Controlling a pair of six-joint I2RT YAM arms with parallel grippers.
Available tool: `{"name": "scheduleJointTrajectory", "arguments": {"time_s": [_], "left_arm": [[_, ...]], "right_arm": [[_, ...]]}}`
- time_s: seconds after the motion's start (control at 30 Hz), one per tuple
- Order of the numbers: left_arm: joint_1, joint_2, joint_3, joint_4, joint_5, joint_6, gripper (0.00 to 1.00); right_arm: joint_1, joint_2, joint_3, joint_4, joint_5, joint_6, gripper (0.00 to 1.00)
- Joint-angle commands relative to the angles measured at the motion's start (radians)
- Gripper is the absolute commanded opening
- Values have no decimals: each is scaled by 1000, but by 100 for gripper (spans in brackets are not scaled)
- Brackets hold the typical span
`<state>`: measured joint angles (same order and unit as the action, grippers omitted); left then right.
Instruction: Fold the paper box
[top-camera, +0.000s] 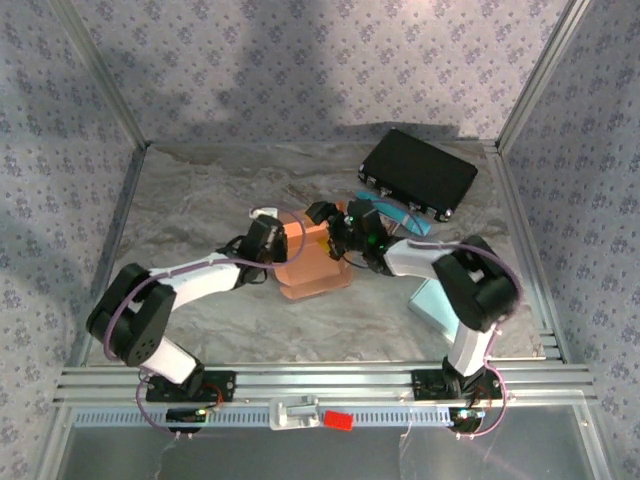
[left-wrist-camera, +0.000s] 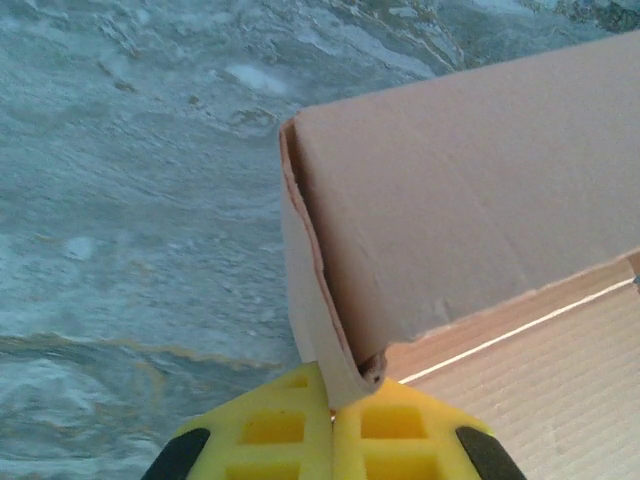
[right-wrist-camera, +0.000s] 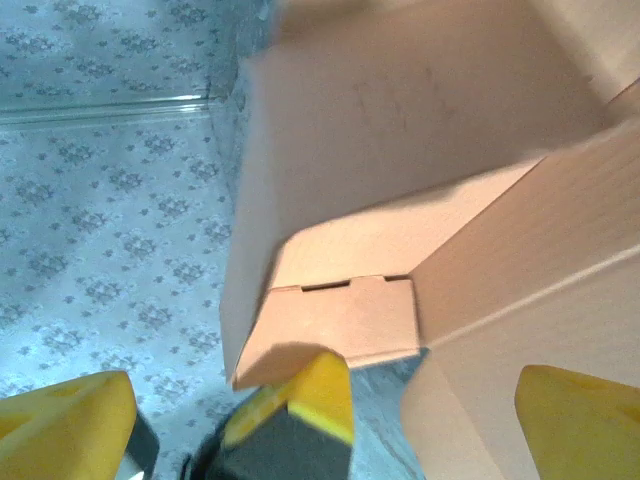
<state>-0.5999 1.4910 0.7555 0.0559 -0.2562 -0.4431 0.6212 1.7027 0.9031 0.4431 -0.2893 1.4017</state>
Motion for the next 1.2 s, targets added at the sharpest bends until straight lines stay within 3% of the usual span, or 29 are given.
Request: {"name": "scheduleJointTrajectory", "arguments": {"time_s": [0.0, 0.1, 0.27, 0.37, 0.47, 0.6, 0.67, 0.73, 0.8, 0.9, 1.0, 1.07, 1.17], "left_arm": [[76, -82, 15, -104, 199, 152, 0], [151, -120, 19, -174, 350, 288, 0], [220, -138, 9, -217, 491, 444, 0], [247, -123, 16, -208, 494, 442, 0], [248, -102, 24, -170, 492, 418, 0], [240, -58, 54, -169, 490, 388, 0], [239, -52, 53, -162, 485, 382, 0], [239, -47, 54, -164, 487, 379, 0], [239, -43, 54, -169, 495, 382, 0], [252, -21, 75, -189, 552, 372, 0], [285, 16, 115, -216, 647, 330, 0], [302, 36, 143, -234, 690, 311, 0], [316, 68, 193, -284, 719, 303, 0]], "right_arm": [[-8, -166, 43, -387, 75, -149, 98], [-34, -266, 58, -517, 90, -252, 93], [-99, -338, 59, -573, 56, -396, 80], [-136, -319, 55, -545, -8, -458, 66], [-142, -262, 74, -536, -59, -487, 62], [-121, -228, 65, -507, -32, -472, 62], [-137, -208, 33, -455, -43, -458, 69], [-171, -181, -14, -350, -86, -449, 75], [-212, -152, -55, -218, -165, -446, 75], [-288, -56, -67, -31, -359, -427, 64], [-318, 4, -40, 21, -501, -448, 47], [-325, -8, -27, -30, -530, -506, 41], [-325, -79, -37, -189, -449, -617, 35]]}}
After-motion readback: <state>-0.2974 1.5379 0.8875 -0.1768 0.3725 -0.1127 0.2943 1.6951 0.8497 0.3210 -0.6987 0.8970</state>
